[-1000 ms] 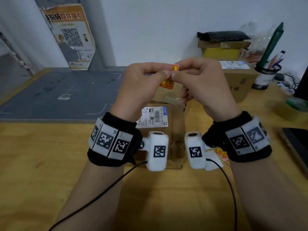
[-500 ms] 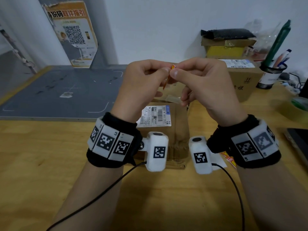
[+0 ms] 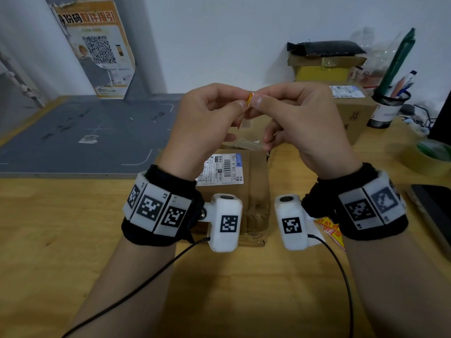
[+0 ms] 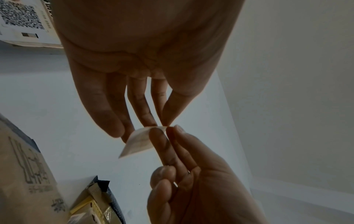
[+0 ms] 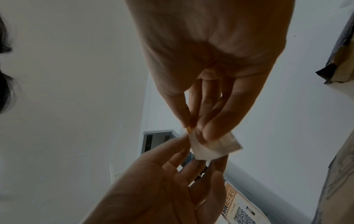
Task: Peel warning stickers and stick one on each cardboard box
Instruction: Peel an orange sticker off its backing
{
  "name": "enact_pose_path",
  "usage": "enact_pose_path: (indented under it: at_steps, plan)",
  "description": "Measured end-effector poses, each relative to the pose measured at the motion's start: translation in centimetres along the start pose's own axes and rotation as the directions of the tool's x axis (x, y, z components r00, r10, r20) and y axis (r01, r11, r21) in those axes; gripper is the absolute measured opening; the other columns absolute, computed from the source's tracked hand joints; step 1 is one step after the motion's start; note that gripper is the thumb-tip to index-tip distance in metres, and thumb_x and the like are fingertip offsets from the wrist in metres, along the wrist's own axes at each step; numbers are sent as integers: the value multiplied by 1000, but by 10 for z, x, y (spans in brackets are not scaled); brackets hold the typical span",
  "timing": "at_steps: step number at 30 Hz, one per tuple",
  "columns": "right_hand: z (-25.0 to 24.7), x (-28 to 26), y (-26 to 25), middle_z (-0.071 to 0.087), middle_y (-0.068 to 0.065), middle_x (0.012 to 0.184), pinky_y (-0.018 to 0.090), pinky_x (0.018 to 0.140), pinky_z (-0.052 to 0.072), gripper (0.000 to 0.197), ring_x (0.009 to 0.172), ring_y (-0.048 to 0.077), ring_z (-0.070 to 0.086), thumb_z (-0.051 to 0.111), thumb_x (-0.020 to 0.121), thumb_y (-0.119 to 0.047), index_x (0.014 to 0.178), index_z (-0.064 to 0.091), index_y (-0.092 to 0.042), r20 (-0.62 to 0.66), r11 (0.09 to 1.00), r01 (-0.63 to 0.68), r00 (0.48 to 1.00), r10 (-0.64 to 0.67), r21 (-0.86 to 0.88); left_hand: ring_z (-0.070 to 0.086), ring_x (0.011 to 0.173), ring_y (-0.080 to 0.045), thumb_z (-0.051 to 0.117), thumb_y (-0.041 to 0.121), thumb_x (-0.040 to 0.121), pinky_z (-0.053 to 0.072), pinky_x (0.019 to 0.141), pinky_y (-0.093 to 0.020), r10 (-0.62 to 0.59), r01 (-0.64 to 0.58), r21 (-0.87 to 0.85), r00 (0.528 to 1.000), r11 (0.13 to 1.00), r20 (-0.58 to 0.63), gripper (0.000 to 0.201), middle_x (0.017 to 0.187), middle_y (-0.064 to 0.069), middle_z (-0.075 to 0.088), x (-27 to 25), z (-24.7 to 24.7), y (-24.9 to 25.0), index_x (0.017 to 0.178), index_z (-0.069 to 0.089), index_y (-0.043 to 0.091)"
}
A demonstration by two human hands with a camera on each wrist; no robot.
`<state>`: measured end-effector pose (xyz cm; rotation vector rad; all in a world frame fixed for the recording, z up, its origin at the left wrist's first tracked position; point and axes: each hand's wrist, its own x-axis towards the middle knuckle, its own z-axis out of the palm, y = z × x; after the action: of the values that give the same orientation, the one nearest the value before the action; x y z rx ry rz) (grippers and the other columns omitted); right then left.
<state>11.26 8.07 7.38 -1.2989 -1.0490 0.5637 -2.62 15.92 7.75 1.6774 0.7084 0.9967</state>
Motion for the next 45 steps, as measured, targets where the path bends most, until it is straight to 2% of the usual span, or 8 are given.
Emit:
enact_pose_path:
  at_steps: [12, 25, 28, 31, 34, 37, 40, 45]
  plan:
    - [-2, 1, 0, 78, 13, 86, 32, 46, 55, 17, 45, 24, 54, 67, 98, -16, 93, 78, -3, 9, 1000, -8, 1000, 8, 12, 66, 68, -1, 65, 5, 92, 61, 64, -30, 21, -21, 9, 1000, 1000, 14, 20, 76, 12, 74, 1, -1, -1, 91, 74, 23]
    - [-1, 1, 1, 74, 7, 74, 29, 43, 54, 17, 45, 19, 54, 67, 96, -11, 82, 74, -5, 6, 1000, -7, 1000, 7, 6, 64, 66, 0, 68, 9, 92, 58, 63, -27, 12, -13, 31, 1000, 999, 23, 13, 66, 13, 69, 1, 0, -1, 96, 78, 17]
    - [-1, 2, 1, 73, 7, 72, 28, 43, 52, 17, 46, 19, 54, 67, 95, -9, 79, 73, -7, -6, 1000, 14, 1000, -14, 10, 64, 68, -2, 70, 15, 93, 61, 66, -29, 2, -2, 1, 1000, 1000, 16, 10, 75, 5, 75, 0, 2, 1, 96, 79, 14]
    - [0, 2, 2, 72, 6, 71, 28, 44, 51, 16, 46, 19, 56, 66, 95, -7, 81, 74, -5, 1, 999, 44, 999, -44, 18, 71, 75, -9, 73, 22, 92, 64, 73, -36, 5, -4, -25, 1000, 1000, 22, 8, 82, 1, 79, -2, 3, 2, 88, 80, 20]
    - [1, 2, 3, 71, 6, 70, 28, 44, 51, 16, 47, 18, 56, 66, 96, -7, 81, 73, -5, 24, 998, 62, 998, -63, 26, 74, 75, -14, 73, 21, 92, 64, 76, -38, 7, -7, -43, 1000, 999, 10, 10, 84, -1, 80, -1, 2, 2, 86, 80, 22]
    - [1, 2, 3, 70, 7, 71, 28, 43, 51, 19, 47, 18, 56, 66, 97, -7, 79, 73, -7, 36, 997, 70, 997, -71, 26, 74, 74, -12, 70, 19, 94, 65, 73, -36, -1, 1, -25, 1000, 1000, -13, 11, 85, 0, 80, 0, 1, 1, 89, 80, 19]
    - [1, 2, 3, 70, 10, 73, 28, 43, 52, 19, 47, 18, 57, 66, 96, -6, 78, 72, -6, 32, 997, 81, 996, -82, 15, 76, 76, -17, 69, 17, 94, 64, 70, -32, -19, 18, -26, 999, 1000, -28, 12, 88, -4, 80, 1, 1, 1, 91, 80, 13]
    - [2, 2, 3, 71, 12, 73, 30, 43, 53, 21, 46, 18, 57, 68, 93, -6, 74, 73, -11, 3, 996, 85, 996, -85, -5, 72, 71, -10, 68, 15, 94, 60, 65, -26, -44, 43, -23, 998, 999, -36, 14, 89, -6, 78, 3, 1, 1, 94, 79, 7]
